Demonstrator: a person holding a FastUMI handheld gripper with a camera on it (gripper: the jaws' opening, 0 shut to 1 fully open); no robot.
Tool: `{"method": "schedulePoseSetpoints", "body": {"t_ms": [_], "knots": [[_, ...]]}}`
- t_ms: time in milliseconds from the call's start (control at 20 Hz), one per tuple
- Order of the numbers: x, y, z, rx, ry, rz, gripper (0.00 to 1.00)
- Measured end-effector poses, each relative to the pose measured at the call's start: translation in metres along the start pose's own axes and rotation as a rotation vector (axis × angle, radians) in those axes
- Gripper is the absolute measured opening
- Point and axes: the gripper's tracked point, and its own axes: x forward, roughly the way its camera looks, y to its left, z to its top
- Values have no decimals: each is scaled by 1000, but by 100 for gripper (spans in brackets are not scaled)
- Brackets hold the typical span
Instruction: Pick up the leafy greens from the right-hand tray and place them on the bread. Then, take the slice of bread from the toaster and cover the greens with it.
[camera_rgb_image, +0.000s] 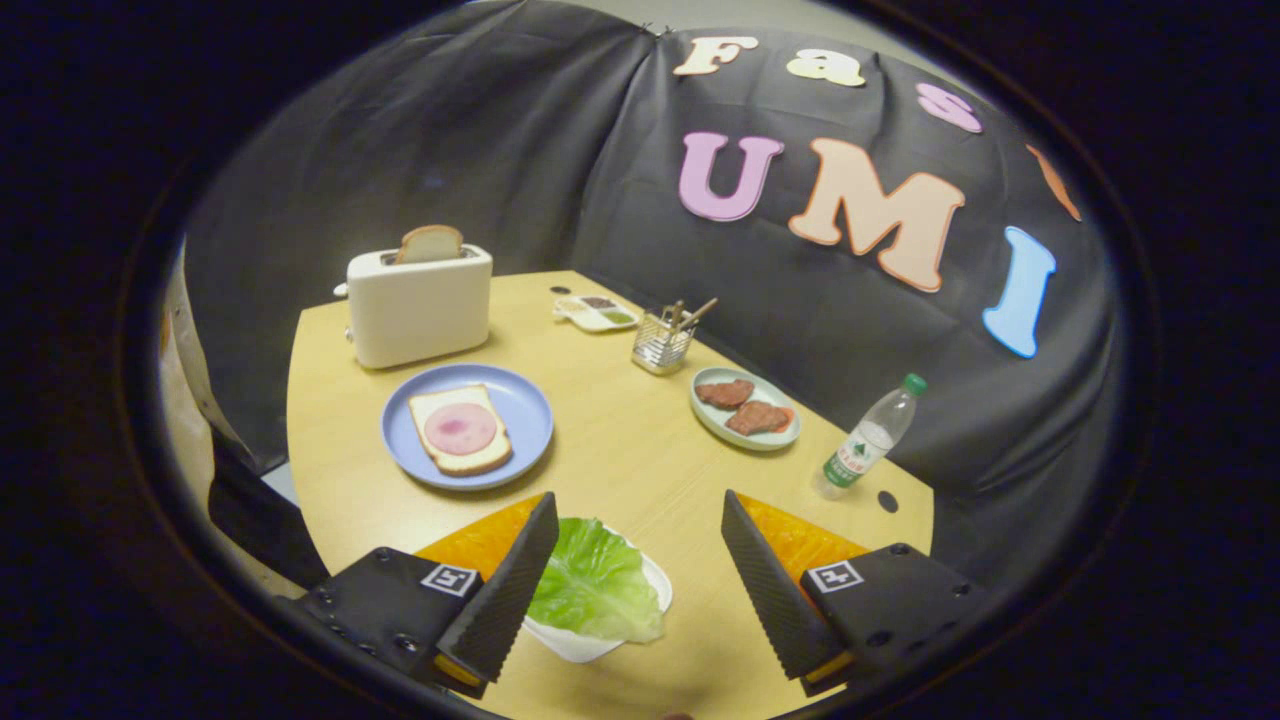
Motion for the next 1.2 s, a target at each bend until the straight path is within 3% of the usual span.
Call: {"method": "schedulePoseSetpoints", "body": {"t_ms": [400, 1200], "knots": [[34, 28, -55, -90, 169, 168, 100], [73, 50, -114, -88, 321, 327, 100]]}}
